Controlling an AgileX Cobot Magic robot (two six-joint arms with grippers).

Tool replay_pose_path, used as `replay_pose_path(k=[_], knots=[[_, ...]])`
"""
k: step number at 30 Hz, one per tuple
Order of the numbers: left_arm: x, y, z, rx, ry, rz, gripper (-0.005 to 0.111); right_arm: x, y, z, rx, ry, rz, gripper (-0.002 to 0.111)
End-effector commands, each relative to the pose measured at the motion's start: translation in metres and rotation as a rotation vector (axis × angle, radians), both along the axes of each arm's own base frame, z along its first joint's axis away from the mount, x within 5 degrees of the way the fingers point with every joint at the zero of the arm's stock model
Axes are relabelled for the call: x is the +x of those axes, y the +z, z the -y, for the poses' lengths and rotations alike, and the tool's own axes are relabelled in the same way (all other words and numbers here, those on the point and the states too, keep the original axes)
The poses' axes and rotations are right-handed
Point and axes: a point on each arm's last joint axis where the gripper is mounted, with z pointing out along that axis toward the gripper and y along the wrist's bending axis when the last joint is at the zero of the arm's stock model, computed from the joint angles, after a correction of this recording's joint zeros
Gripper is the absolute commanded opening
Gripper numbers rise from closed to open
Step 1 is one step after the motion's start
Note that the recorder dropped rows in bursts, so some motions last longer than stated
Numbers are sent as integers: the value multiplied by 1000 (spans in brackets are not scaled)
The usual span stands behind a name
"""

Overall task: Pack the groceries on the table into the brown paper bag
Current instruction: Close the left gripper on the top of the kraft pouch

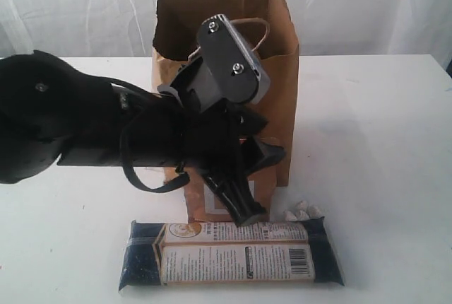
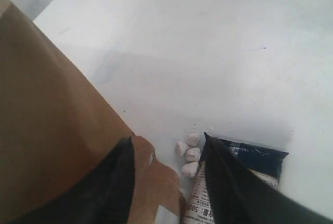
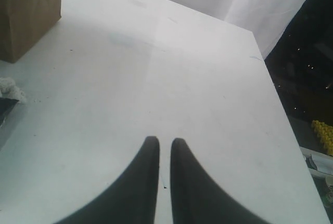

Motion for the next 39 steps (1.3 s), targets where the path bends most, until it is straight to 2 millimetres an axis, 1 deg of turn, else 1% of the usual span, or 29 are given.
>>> replay_pose_path(k=[1, 3, 4, 6, 7, 8, 14, 15, 20, 22, 24, 26, 29, 31, 34, 39], knots=[[0, -2, 3, -15, 2, -50, 48, 0, 1, 0, 5, 2, 14, 8], [0, -2, 2, -20, 6, -55, 44, 0, 1, 0, 5, 2, 14, 8], [0, -2, 2, -29, 16, -73, 38, 0, 1, 0, 5, 2, 14, 8], [0, -2, 2, -53, 43, -119, 20, 0, 1, 0, 5, 2, 14, 8], [0, -2, 2, -66, 57, -144, 5, 0, 1, 0, 5, 2, 14, 8], [0, -2, 2, -76, 67, -161, 0, 0, 1, 0, 5, 2, 14, 8], [0, -2, 2, -161, 162, -324, 0, 0, 1, 0, 5, 2, 14, 8], [0, -2, 2, -157, 159, -318, 0, 0, 1, 0, 5, 2, 14, 8], [-4, -5, 2, -14, -6, -128, 0, 0, 1, 0, 5, 2, 14, 8], [-5, -6, 2, 49, -74, -36, 6, 0, 1, 0, 5, 2, 14, 8], [-4, -6, 1, 93, -108, 34, 19, 0, 1, 0, 5, 2, 14, 8], [-2, -6, 1, 104, -98, 77, 34, 0, 1, 0, 5, 2, 14, 8], [2, -4, 0, 97, -71, 106, 51, 0, 1, 0, 5, 2, 14, 8], [5, -2, 0, 87, -38, 131, 56, 0, 1, 0, 5, 2, 14, 8], [12, -3, 0, 77, 16, 166, 56, 0, 1, 0, 5, 2, 14, 8], [21, -16, -1, 114, 24, 125, 56, 0, 1, 0, 5, 2, 14, 8]])
